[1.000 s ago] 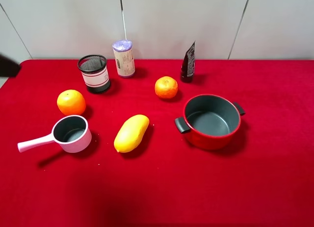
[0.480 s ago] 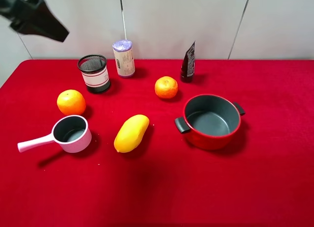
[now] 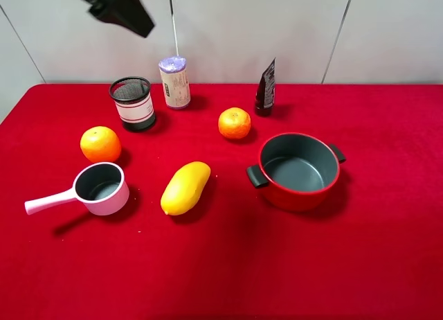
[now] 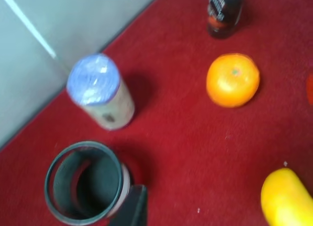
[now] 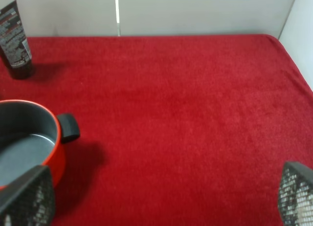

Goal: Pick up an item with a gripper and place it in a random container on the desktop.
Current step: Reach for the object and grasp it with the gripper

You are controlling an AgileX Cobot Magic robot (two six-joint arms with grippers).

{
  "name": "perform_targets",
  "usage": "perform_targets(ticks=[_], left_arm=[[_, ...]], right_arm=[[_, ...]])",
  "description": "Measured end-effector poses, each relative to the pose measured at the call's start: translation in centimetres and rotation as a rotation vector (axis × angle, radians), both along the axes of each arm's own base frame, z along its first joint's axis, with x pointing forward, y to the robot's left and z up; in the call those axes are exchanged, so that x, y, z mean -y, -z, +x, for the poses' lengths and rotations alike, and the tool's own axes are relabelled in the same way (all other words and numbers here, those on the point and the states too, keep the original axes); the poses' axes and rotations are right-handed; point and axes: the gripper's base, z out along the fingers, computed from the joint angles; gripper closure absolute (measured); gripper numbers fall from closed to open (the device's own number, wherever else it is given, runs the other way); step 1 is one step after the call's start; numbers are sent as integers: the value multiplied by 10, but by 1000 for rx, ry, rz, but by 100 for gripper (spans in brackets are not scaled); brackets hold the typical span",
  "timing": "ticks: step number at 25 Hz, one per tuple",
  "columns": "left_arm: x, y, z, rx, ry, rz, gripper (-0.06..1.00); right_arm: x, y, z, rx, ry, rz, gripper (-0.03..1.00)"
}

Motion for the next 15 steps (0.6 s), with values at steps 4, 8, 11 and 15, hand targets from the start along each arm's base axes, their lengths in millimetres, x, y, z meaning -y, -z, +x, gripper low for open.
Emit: perform_targets(ticks=[4,8,11,15], left_arm=[[21,3,11,-2,42,0,-4],[41,8,22,-6,76,2,-4],[54,13,30,-8,97,3,-4],[72,20,41,5,117,-2,-4]], right_arm=[[0,0,0,0,0,0,27],[0,0,0,0,0,0,27],[0,0,0,0,0,0,27],[0,0,0,0,0,0,27]])
